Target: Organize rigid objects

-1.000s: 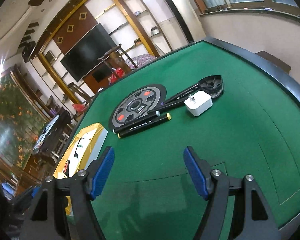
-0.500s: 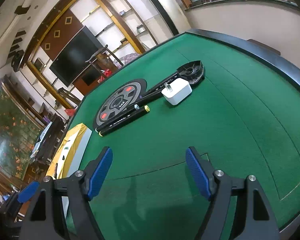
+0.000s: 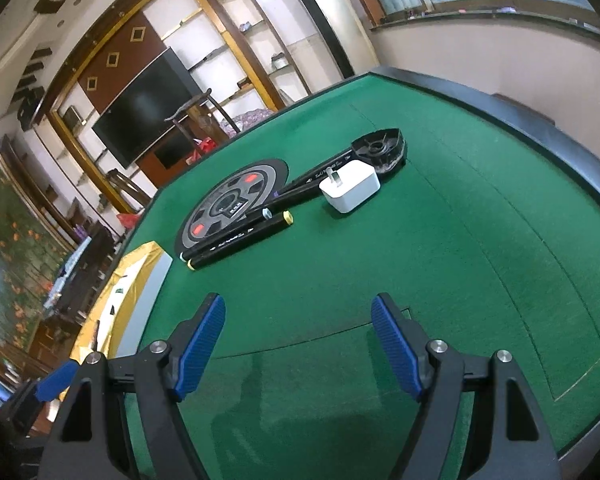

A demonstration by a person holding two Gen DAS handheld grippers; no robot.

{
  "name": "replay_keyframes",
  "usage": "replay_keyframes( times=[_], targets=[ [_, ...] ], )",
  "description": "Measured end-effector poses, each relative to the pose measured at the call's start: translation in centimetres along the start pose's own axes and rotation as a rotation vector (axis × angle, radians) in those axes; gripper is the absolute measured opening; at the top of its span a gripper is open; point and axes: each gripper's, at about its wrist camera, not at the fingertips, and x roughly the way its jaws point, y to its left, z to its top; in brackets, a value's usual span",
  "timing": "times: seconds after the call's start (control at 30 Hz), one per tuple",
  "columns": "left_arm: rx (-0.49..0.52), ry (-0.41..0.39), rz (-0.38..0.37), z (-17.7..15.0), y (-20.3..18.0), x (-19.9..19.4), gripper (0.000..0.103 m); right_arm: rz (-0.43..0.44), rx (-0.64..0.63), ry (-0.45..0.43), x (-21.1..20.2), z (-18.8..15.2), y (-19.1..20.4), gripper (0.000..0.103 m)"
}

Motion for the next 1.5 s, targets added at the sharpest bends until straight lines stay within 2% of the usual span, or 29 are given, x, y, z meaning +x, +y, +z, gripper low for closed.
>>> replay_keyframes(
  times=[0.13,0.23,0.27,0.6,0.83,1.5],
  targets=[
    [0.026,-0.039,0.05,0.2,0.2,-1.2,0.082,-0.027,-0.037,0.003,0.2,-0.2,0.7,0.075],
    [0.025,-0.064,0.106,0.2,0.8,-1.8,0.091,-0.022,-0.032,0.001,0.4,-0.3,0.5,0.075],
    [0.021,-0.069,0.117,0.1,1.0,-1.8,0.091,-0.022,-0.026,0.002,0.4,-0.3,0.4,0.075],
    [0.011,-0.037,0.142,-0.5,1.3,-0.7,0.091,-0.024,-0.02,0.018,0.8,-0.3,0.3,0.075],
    [0.022,-0.011,0.144,-0.7,0.9,0.1,0.091,-0.026,-0.018,0.029,1.0,-0.4,0.4,0.075],
    [0.02,0.075,0.076,-1.3,0.3,2.2,0.091,-0.017,-0.02,0.043,1.3,-0.4,0.3,0.075]
  ],
)
